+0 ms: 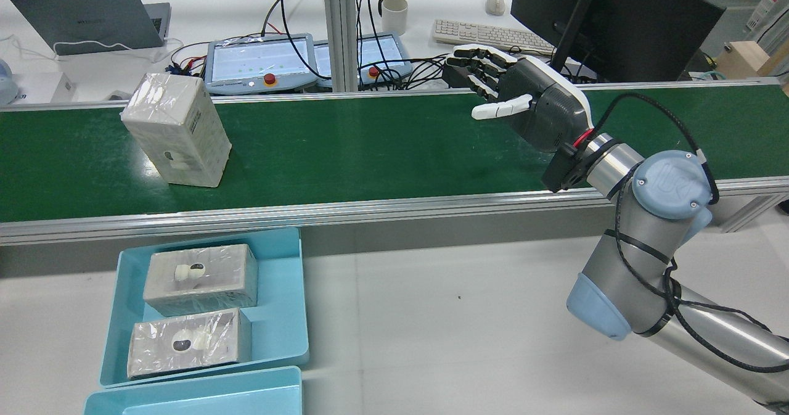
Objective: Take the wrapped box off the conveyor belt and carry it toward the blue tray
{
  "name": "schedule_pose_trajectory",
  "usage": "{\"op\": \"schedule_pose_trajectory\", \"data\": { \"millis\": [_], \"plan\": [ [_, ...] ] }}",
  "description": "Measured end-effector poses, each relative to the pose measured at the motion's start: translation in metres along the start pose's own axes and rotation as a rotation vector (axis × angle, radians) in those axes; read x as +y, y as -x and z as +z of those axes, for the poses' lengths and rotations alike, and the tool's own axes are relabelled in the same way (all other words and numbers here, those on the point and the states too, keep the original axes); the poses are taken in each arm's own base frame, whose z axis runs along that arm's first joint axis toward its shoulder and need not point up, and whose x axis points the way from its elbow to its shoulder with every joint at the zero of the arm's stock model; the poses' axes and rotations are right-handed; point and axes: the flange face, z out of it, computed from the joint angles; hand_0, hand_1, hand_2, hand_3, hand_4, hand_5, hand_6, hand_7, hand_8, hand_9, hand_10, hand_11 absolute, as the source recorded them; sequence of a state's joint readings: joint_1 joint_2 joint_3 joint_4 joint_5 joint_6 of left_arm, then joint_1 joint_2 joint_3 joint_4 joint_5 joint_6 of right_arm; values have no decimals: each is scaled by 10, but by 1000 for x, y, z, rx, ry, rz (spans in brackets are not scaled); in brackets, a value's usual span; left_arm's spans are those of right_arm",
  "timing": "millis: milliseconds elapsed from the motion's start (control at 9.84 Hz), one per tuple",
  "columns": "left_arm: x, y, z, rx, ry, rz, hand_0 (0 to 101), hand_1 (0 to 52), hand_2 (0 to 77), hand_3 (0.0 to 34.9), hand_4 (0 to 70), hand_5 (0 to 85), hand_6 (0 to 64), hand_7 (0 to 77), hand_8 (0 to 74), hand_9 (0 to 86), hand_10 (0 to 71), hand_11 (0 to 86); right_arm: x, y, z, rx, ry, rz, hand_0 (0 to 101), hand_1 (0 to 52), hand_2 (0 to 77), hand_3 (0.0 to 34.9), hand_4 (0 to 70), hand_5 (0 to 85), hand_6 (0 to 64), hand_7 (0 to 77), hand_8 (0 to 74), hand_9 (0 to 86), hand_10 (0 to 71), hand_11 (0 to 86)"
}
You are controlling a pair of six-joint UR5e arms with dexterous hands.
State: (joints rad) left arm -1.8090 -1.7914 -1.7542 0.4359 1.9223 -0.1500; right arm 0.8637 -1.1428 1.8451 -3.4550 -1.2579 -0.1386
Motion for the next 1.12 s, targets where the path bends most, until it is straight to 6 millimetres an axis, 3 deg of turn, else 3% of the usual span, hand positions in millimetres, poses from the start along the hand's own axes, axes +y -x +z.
{"op": "schedule_pose_trajectory", "data": {
  "millis": [203,406,610,1118],
  "plan": [
    [0,0,0,0,0,0,0,0,11,0,0,11,0,5,0,0,0,0,1,0,0,0,2,0,463,115,109,125,109,267,44,207,0,33,0,16],
    [0,0,0,0,0,0,0,0,5,0,0,11,0,5,5,0,0,5,1,-1,0,1,2,0,464,115,120,124,109,267,44,207,0,33,0,16],
    [0,0,0,0,0,0,0,0,11,0,0,11,0,5,5,0,5,5,2,-2,0,3,2,0,469,147,147,119,120,267,44,218,0,44,0,16],
    [0,0,0,0,0,0,0,0,11,0,0,11,0,5,5,0,5,0,2,-3,0,5,3,0,472,147,164,121,120,267,44,218,0,44,0,16]
  ]
}}
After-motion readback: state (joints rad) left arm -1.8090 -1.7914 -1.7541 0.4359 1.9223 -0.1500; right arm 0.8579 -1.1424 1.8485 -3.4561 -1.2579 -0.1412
